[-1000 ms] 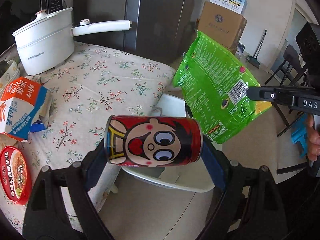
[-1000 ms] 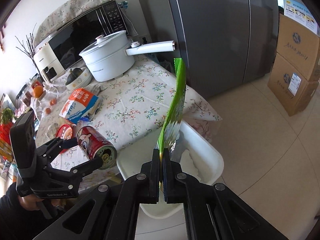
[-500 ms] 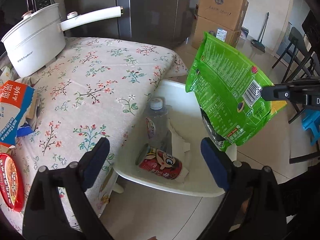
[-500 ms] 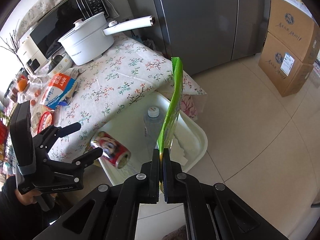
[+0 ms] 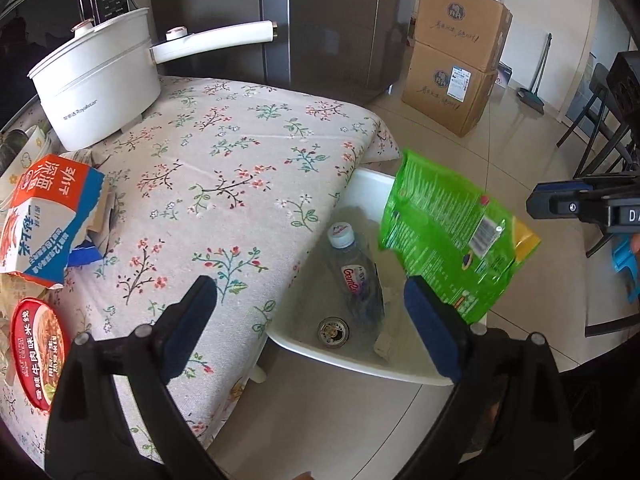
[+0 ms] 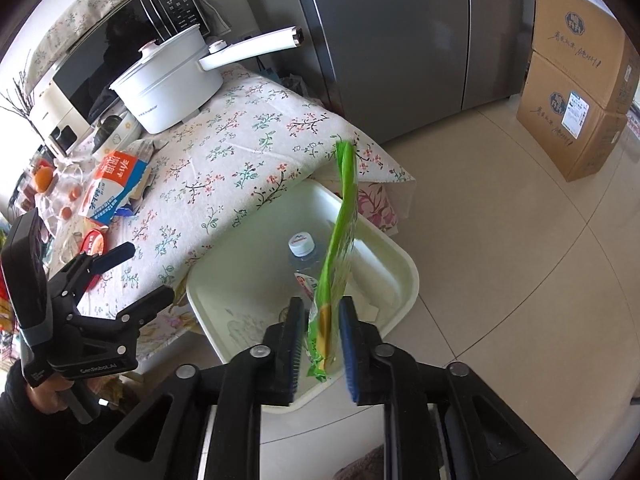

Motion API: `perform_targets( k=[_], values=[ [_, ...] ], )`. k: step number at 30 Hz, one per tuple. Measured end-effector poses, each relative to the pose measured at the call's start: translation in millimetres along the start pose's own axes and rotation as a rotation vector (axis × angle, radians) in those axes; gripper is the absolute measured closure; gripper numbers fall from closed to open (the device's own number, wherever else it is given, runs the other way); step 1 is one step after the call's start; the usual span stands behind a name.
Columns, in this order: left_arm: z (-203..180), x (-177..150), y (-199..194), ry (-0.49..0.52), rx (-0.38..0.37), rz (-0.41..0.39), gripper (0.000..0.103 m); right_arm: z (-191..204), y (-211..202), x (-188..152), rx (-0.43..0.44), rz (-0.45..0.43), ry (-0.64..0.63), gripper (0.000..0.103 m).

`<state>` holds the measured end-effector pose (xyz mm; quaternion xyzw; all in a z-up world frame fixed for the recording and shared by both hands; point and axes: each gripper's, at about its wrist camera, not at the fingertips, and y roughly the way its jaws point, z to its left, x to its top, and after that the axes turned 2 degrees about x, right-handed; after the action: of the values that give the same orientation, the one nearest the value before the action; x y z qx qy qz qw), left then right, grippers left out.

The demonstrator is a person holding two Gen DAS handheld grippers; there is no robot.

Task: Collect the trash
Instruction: 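Carry the can and green bag over the white bin and release both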

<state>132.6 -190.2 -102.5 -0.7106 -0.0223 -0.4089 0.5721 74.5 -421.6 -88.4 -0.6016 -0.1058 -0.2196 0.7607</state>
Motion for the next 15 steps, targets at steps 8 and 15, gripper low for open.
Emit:
perform_targets(
  k=[8,15],
  values=[
    [9,-2,-5,-0.014,0.015,-0.006,0.008,6,-5,3,0.008,-0.018,-0.002,0.045],
    [24,-6,-13,-0.03,0.048,-0.008,0.008,14,-5,9,0.016,-0.025,-0.008,0.036]
  ],
)
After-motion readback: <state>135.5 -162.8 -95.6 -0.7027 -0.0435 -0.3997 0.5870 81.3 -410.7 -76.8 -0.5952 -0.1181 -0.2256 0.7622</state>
